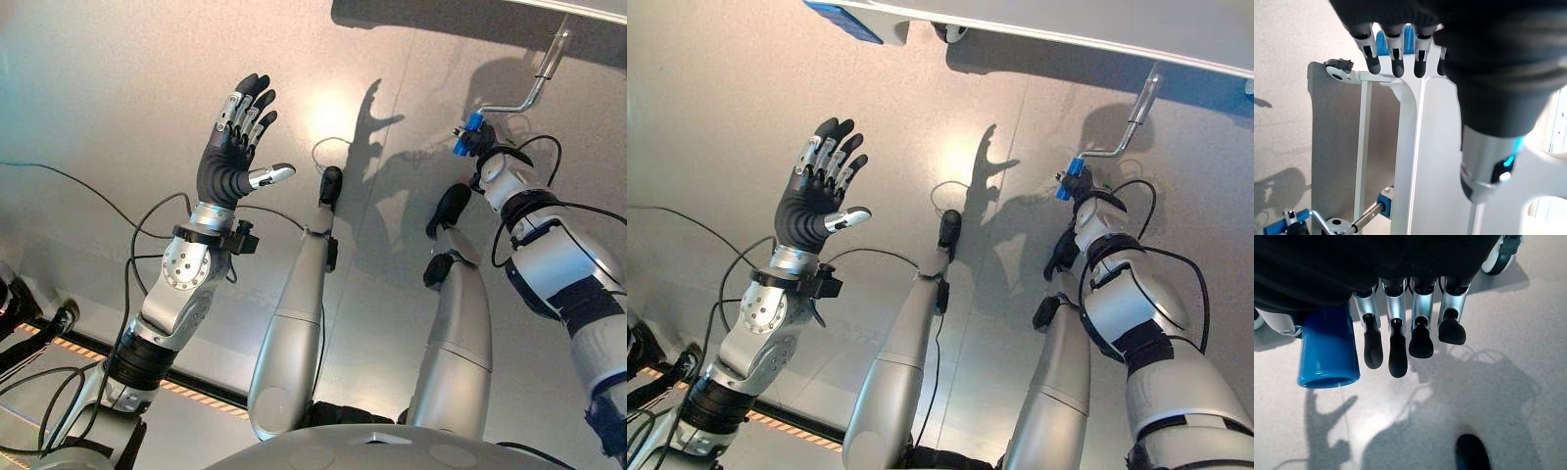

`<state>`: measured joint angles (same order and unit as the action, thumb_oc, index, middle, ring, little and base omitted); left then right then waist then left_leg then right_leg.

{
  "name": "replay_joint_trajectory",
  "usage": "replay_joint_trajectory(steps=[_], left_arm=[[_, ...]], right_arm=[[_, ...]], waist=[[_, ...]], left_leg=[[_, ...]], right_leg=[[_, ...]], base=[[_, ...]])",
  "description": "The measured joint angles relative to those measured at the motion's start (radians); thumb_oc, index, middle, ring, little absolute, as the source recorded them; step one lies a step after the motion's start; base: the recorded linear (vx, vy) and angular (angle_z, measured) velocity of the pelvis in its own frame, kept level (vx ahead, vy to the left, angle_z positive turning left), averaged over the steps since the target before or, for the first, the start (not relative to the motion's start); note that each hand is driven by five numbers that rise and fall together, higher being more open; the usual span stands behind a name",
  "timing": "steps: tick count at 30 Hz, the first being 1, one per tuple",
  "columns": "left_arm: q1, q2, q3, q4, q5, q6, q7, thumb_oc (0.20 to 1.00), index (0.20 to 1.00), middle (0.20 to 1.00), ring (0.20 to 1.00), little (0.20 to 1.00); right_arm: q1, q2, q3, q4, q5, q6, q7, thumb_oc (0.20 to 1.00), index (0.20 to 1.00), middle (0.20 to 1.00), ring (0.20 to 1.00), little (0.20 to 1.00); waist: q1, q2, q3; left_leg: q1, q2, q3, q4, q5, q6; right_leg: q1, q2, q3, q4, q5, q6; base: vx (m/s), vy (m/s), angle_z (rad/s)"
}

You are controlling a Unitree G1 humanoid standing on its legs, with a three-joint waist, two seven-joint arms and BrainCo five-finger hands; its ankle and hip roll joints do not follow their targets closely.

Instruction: Raise the hospital bed

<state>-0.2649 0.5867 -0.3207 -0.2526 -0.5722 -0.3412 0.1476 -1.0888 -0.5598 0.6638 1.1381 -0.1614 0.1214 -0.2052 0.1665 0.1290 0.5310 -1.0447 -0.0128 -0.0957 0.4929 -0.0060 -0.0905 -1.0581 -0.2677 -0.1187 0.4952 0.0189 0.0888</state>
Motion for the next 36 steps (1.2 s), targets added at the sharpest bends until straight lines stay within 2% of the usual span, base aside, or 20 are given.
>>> replay_joint_trajectory(steps=[1,3,4,6,7,8,9,11,13,14,17,22,24,30,33,36], left_arm=[[0.017,0.000,0.011,-0.001,0.000,-0.004,0.001,1.000,1.000,1.000,1.000,1.000],[0.018,0.002,0.012,-0.001,0.001,-0.006,0.003,1.000,1.000,1.000,1.000,1.000],[0.015,0.001,0.011,0.001,0.001,-0.019,0.011,1.000,1.000,1.000,1.000,1.000],[-0.018,0.000,-0.014,0.013,0.001,-0.020,0.021,1.000,1.000,1.000,1.000,1.000],[-0.019,0.001,-0.018,0.008,0.001,-0.021,0.021,1.000,1.000,1.000,1.000,1.000],[-0.013,0.003,-0.022,0.006,0.001,-0.026,0.022,1.000,1.000,1.000,1.000,1.000],[-0.008,0.003,-0.023,0.009,0.000,-0.026,0.025,1.000,1.000,1.000,1.000,1.000],[-0.003,0.003,-0.029,0.009,0.000,-0.028,0.022,1.000,1.000,1.000,1.000,1.000],[0.009,0.004,-0.029,0.009,0.000,-0.030,0.018,1.000,1.000,1.000,1.000,1.000],[0.019,0.004,-0.027,0.007,0.000,-0.034,0.010,1.000,1.000,1.000,1.000,1.000],[0.063,0.004,-0.018,0.004,-0.001,-0.039,-0.008,1.000,1.000,1.000,1.000,1.000],[0.138,0.006,0.008,-0.003,-0.001,-0.039,-0.043,1.000,1.000,1.000,1.000,1.000],[0.146,0.007,0.022,-0.005,-0.001,-0.039,-0.062,1.000,1.000,1.000,1.000,1.000],[0.162,0.031,0.069,-0.036,-0.012,-0.039,-0.076,1.000,1.000,1.000,1.000,1.000],[0.180,0.058,0.079,-0.056,-0.012,-0.039,-0.087,1.000,1.000,1.000,1.000,1.000],[0.206,0.074,0.085,-0.076,-0.012,-0.039,-0.098,1.000,1.000,1.000,1.000,1.000]], right_arm=[[0.085,-0.050,-0.005,-0.257,0.028,0.000,-0.006,0.200,0.200,0.200,0.200,0.200],[0.142,-0.054,-0.044,-0.384,0.076,-0.038,-0.024,0.200,0.200,0.200,0.200,0.200],[0.204,-0.047,-0.103,-0.527,0.152,-0.054,-0.032,0.200,0.200,0.200,0.200,0.200],[0.228,0.001,-0.146,-0.540,0.258,-0.088,-0.059,0.200,0.200,0.200,0.200,0.200],[0.263,-0.005,-0.166,-0.600,0.292,-0.092,-0.062,0.200,0.200,0.200,0.200,0.200],[0.355,-0.019,-0.205,-0.740,0.353,-0.145,-0.066,0.200,0.200,0.200,0.200,0.200],[0.403,-0.013,-0.210,-0.790,0.397,-0.182,-0.065,0.200,0.200,0.200,0.200,0.200],[0.482,0.021,-0.262,-0.855,0.482,-0.235,-0.057,0.200,0.200,0.200,0.200,0.200],[0.525,0.043,-0.267,-0.882,0.559,-0.266,-0.051,0.200,0.200,0.200,0.200,0.200],[0.559,0.053,-0.289,-0.938,0.595,-0.282,-0.042,0.200,0.200,0.200,0.200,0.200],[0.630,0.065,-0.342,-0.999,0.656,-0.322,-0.013,0.200,0.200,0.200,0.200,0.200],[0.700,0.055,-0.387,-1.041,0.704,-0.342,0.020,0.200,0.200,0.200,0.200,0.200],[0.733,0.060,-0.418,-1.042,0.707,-0.345,0.023,0.200,0.200,0.200,0.200,0.200],[0.769,0.076,-0.444,-1.027,0.741,-0.349,0.010,0.200,0.200,0.200,0.200,0.200],[0.784,0.074,-0.470,-0.974,0.741,-0.349,0.012,0.200,0.200,0.200,0.200,0.200],[0.782,0.070,-0.478,-0.946,0.741,-0.358,0.007,0.200,0.200,0.200,0.200,0.200]], waist=[[-0.020,0.000,0.000],[-0.032,0.000,0.000],[-0.043,0.000,0.000],[-0.048,0.001,0.001],[-0.046,0.002,0.001],[-0.045,0.002,0.001],[-0.051,0.001,0.001],[-0.053,0.001,0.001],[-0.073,0.000,0.002],[-0.065,0.000,0.002],[-0.093,-0.004,0.005],[-0.127,-0.019,0.006],[-0.132,-0.047,0.008],[-0.151,-0.089,0.014],[-0.150,-0.107,0.013],[-0.151,-0.111,0.014]], left_leg=[[-0.001,0.001,0.003,-0.002,0.000,0.000],[0.000,0.006,0.008,-0.001,-0.004,-0.003],[-0.002,0.011,0.013,-0.006,-0.004,-0.004],[0.002,0.020,0.018,-0.006,-0.007,-0.007],[0.002,0.022,0.019,-0.007,-0.007,-0.008],[0.004,0.025,0.028,-0.009,-0.008,-0.008],[0.010,0.028,0.038,-0.010,-0.010,-0.007],[0.024,0.029,0.052,-0.020,-0.010,-0.006],[0.047,0.032,0.063,-0.026,-0.010,-0.005],[0.058,0.035,0.070,-0.034,-0.010,-0.004],[0.086,0.042,0.085,-0.049,-0.008,-0.001],[0.131,0.053,0.101,-0.071,-0.010,0.004],[0.158,0.058,0.120,-0.090,-0.010,0.004],[0.201,0.071,0.123,-0.116,-0.011,0.002],[0.222,0.073,0.119,-0.125,-0.012,0.001],[0.224,0.069,0.119,-0.123,-0.012,0.001]], right_leg=[[-0.002,0.002,0.002,-0.004,0.002,0.000],[-0.004,0.005,0.002,-0.008,0.004,-0.002],[-0.012,0.008,0.005,-0.007,0.005,-0.005],[-0.017,0.016,0.007,-0.004,0.009,-0.003],[-0.018,0.021,0.009,-0.004,0.009,-0.004],[-0.022,0.021,0.017,-0.004,0.012,-0.004],[-0.023,0.023,0.026,-0.006,0.014,-0.002],[-0.017,0.027,0.039,-0.015,0.020,-0.002],[-0.004,0.032,0.046,-0.020,0.023,0.000],[0.009,0.037,0.055,-0.037,0.029,0.000],[0.037,0.047,0.066,-0.069,0.045,0.005],[0.082,0.056,0.076,-0.112,0.061,0.010],[0.101,0.063,0.083,-0.128,0.065,0.009],[0.141,0.071,0.082,-0.155,0.070,0.010],[0.165,0.075,0.082,-0.159,0.065,0.010],[0.168,0.072,0.085,-0.161,0.066,0.012]], base=[[0.01,-0.012,-0.09],[0.01,-0.028,-0.12],[-0.01,-0.017,-0.14],[-0.01,0.012,-0.11],[-0.01,0.002,-0.09],[-0.02,-0.049,-0.11],[-0.02,-0.049,-0.12],[-0.03,-0.052,-0.12],[-0.04,-0.058,-0.12],[-0.02,-0.030,-0.13],[-0.03,-0.071,-0.12],[-0.03,-0.107,-0.10],[-0.02,-0.107,-0.11],[-0.01,-0.106,-0.04],[0.00,-0.066,0.03],[0.01,-0.047,0.02]])
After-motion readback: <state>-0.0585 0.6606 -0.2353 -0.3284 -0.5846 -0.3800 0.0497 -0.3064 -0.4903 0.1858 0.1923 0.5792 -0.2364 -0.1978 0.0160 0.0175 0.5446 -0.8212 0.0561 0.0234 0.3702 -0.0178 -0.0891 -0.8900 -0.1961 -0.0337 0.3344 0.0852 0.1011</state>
